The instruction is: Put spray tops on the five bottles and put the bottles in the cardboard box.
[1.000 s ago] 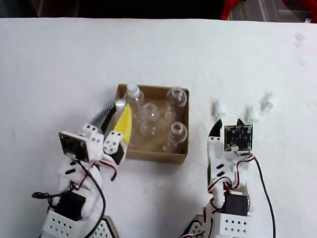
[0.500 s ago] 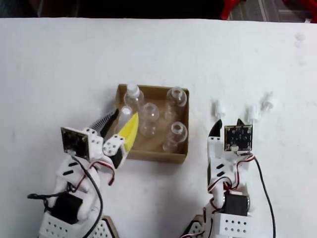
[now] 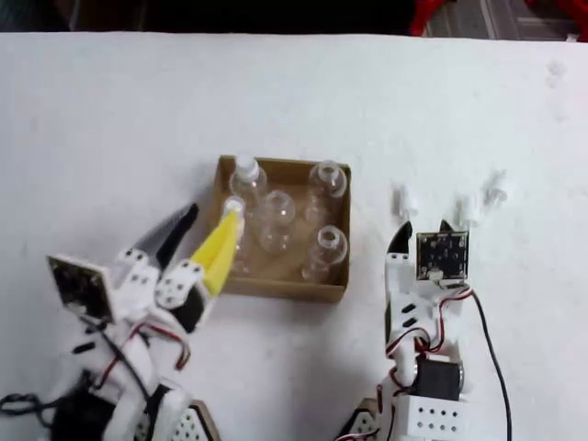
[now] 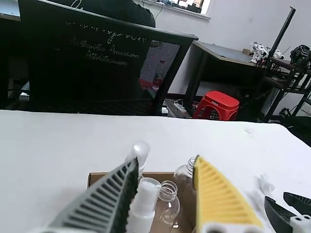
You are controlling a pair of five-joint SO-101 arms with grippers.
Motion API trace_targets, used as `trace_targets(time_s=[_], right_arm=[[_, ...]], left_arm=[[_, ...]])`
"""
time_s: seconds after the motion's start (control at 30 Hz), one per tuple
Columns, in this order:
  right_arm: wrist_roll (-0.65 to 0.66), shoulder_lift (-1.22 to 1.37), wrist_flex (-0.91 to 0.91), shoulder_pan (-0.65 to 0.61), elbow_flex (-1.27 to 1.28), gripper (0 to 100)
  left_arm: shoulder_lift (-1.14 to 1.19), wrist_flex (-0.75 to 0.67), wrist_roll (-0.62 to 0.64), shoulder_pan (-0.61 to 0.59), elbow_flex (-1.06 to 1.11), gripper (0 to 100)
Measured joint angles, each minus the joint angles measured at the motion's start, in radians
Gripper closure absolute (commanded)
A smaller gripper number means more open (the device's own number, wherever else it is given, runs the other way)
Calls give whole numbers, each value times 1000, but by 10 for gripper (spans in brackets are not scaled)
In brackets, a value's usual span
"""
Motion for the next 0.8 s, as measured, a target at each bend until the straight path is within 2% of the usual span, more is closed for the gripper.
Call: trace_targets(time_s=[0.2, 0.47, 0.57, 0.7, 0.8], right_arm=[[0, 0, 0, 0, 0, 840], [0, 0, 0, 0, 0, 839], [0, 0, 0, 0, 0, 837], [0, 0, 0, 0, 0, 837], [0, 0, 0, 0, 0, 837]], left_arm=[[71, 158, 3, 3, -163, 820], [591, 477, 3, 0, -603, 820], [712, 591, 3, -2, -755, 821], [795, 609, -5, -118, -812, 823], [901, 572, -98, -278, -812, 823]])
